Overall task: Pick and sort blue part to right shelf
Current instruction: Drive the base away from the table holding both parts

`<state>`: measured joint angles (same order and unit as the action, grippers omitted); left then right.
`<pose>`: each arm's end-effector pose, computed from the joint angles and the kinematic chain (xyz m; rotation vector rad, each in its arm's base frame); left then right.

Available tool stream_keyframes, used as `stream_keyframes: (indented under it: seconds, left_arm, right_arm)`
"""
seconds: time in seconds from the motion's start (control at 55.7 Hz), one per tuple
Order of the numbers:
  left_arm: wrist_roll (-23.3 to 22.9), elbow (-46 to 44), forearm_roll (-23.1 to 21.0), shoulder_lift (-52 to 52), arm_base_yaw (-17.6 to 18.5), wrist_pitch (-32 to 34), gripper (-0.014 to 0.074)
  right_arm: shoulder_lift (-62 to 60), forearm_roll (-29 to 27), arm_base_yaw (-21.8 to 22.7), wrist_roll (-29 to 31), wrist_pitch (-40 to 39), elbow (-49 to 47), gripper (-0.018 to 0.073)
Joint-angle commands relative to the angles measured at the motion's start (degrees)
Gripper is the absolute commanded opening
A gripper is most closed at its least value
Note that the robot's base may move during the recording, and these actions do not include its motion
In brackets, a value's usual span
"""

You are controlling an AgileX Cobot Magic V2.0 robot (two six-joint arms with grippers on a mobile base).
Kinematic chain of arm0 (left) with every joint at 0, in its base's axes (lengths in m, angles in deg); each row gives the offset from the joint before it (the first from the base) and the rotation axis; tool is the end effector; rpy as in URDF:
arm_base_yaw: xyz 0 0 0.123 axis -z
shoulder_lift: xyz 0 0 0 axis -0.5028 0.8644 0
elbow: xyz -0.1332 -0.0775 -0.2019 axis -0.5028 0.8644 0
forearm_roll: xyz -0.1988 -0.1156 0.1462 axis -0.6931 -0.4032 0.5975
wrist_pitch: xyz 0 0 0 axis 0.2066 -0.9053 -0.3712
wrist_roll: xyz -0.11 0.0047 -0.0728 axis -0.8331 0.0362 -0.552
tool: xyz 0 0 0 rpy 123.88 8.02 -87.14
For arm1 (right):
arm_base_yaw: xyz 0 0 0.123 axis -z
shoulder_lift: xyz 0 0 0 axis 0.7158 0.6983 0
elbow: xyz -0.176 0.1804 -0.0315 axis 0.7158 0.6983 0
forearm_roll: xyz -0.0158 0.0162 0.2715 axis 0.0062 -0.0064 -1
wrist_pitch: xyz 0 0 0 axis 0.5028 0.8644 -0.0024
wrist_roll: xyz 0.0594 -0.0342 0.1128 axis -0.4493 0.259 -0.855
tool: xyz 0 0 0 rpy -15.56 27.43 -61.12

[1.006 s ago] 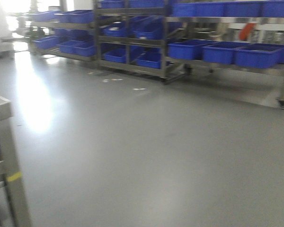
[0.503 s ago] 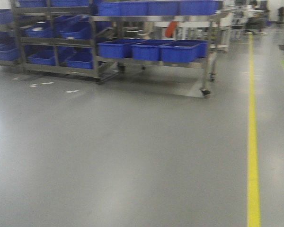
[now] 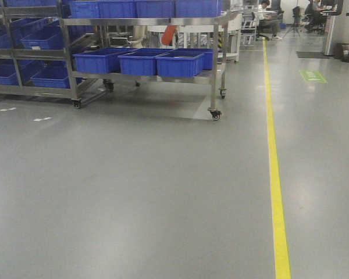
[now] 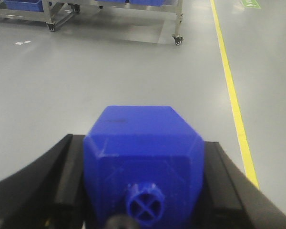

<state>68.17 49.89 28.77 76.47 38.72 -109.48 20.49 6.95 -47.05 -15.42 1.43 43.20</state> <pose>0.1471 -0.0206 0.2876 0.0650 1.8512 -0.1423 0.1168 0.0135 0.3084 -0.1462 1.6696 0.0273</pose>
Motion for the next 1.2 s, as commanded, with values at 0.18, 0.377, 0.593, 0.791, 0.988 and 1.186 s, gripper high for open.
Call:
stream_keyframes:
  seconds: [0.18, 0.377, 0.593, 0.791, 0.988, 1.186]
  left_arm:
    - [-0.16, -1.68, -0.12, 0.54, 0.08, 4.96, 0.0321]
    - [-0.16, -1.68, -0.12, 0.54, 0.08, 4.96, 0.0321]
    - [-0.16, -1.68, -0.33, 0.54, 0.08, 4.96, 0.0321]
    - [-0.16, -1.68, -0.33, 0.54, 0.08, 5.06, 0.0321]
    - [-0.16, -1.68, -0.33, 0.54, 0.08, 4.98, 0.0321]
    - [-0.16, -1.68, -0.33, 0.54, 0.08, 4.98, 0.0321]
  right_arm:
    - [0.93, -0.37, 0.18, 0.37, -5.38, -1.41, 0.0249]
    - [0.93, -0.37, 0.18, 0.37, -5.32, -1.41, 0.0249]
    - [0.93, -0.37, 0.18, 0.37, -5.32, -1.41, 0.0249]
    - [0.93, -0.37, 0.18, 0.37, -5.37, -1.41, 0.0249]
    - [0.93, -0.37, 0.18, 0.37, -5.33, -1.41, 0.0249]
    - [0.93, -0.37, 0.18, 0.37, -5.33, -1.41, 0.0249]
